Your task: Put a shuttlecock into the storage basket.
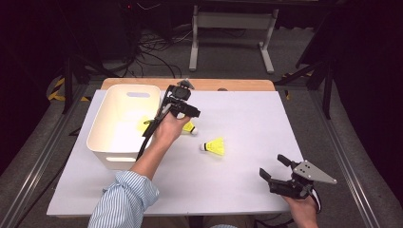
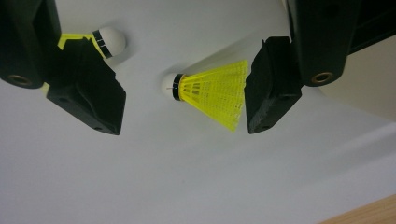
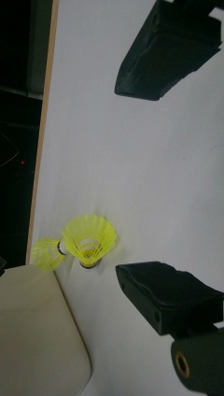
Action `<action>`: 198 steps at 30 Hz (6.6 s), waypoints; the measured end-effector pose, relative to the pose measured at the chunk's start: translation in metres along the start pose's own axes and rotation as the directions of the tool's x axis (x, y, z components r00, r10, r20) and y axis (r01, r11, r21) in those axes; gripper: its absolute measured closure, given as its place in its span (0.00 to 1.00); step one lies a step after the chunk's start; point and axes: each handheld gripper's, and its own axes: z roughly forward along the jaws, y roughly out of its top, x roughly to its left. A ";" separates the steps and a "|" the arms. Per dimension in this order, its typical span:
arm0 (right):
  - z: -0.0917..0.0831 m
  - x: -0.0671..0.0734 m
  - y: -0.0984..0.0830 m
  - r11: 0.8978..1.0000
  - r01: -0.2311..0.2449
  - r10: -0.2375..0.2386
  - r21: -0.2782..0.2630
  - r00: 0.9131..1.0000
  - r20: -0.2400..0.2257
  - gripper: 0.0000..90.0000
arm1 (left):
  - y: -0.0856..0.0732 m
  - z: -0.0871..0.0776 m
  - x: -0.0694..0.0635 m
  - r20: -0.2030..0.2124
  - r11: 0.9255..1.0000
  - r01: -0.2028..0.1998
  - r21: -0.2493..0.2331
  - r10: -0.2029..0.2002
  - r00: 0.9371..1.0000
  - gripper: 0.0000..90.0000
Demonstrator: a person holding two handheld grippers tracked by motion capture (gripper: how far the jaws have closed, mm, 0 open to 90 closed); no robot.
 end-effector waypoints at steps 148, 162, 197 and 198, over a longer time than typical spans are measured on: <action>0.004 -0.001 -0.002 0.999 0.002 -0.002 0.033 1.000 -0.004 0.14 | -0.005 -0.031 0.012 0.162 0.995 -0.065 0.081 0.051 0.986 1.00; 0.004 -0.002 -0.002 0.999 -0.001 0.001 0.033 1.000 -0.003 0.14 | -0.005 -0.045 0.012 0.184 0.994 -0.086 0.063 0.073 0.980 1.00; 0.004 0.000 -0.001 0.999 0.001 -0.001 0.035 1.000 -0.007 0.14 | -0.008 -0.074 0.016 0.193 0.994 -0.097 0.045 0.086 0.977 1.00; 0.004 0.000 -0.001 0.999 0.001 -0.001 0.035 1.000 -0.007 0.14 | -0.008 -0.075 0.016 0.194 0.994 -0.098 0.044 0.088 0.977 1.00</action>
